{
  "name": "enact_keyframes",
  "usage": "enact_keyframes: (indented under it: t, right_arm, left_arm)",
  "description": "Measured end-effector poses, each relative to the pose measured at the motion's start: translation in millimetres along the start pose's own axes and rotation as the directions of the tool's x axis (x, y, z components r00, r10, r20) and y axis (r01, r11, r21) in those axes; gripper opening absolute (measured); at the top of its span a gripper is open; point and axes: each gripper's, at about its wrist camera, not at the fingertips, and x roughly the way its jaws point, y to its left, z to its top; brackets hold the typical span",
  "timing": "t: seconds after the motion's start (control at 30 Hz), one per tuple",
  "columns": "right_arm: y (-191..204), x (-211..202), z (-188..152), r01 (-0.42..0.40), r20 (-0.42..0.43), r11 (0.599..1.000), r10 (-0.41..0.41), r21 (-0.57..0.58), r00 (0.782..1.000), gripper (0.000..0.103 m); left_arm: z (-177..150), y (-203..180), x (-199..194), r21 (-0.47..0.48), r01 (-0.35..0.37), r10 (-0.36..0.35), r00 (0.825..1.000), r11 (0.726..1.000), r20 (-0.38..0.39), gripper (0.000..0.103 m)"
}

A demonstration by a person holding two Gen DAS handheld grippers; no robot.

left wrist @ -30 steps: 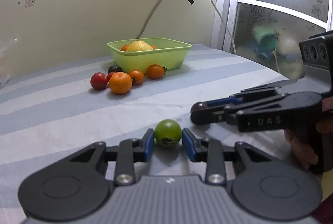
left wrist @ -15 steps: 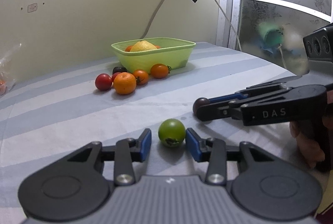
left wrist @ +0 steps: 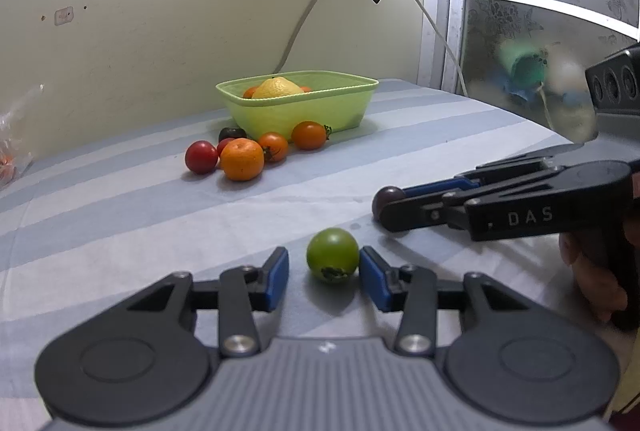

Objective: Organize fruits
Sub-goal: 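Hold both tomatoes in the closed grippers above the tablecloth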

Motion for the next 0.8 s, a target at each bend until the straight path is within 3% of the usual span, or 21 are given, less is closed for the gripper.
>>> enact_keyframes:
  t: [0.73, 0.8]
  right_arm:
    - [3.6, 0.6, -0.4, 0.015, -0.003, 1.0, -0.015, -0.016, 1.0, 0.029]
    - [3.1, 0.7, -0.1, 0.014, -0.003, 1.0, -0.014, -0.014, 1.0, 0.028]
  left_arm:
    - [1.1, 0.2, 1.0, -0.004, -0.002, 0.002, 1.0, 1.0, -0.002, 0.043]
    - [1.5, -2.0, 1.3, 0.004, -0.021, 0.021, 1.0, 1.0, -0.003, 0.046]
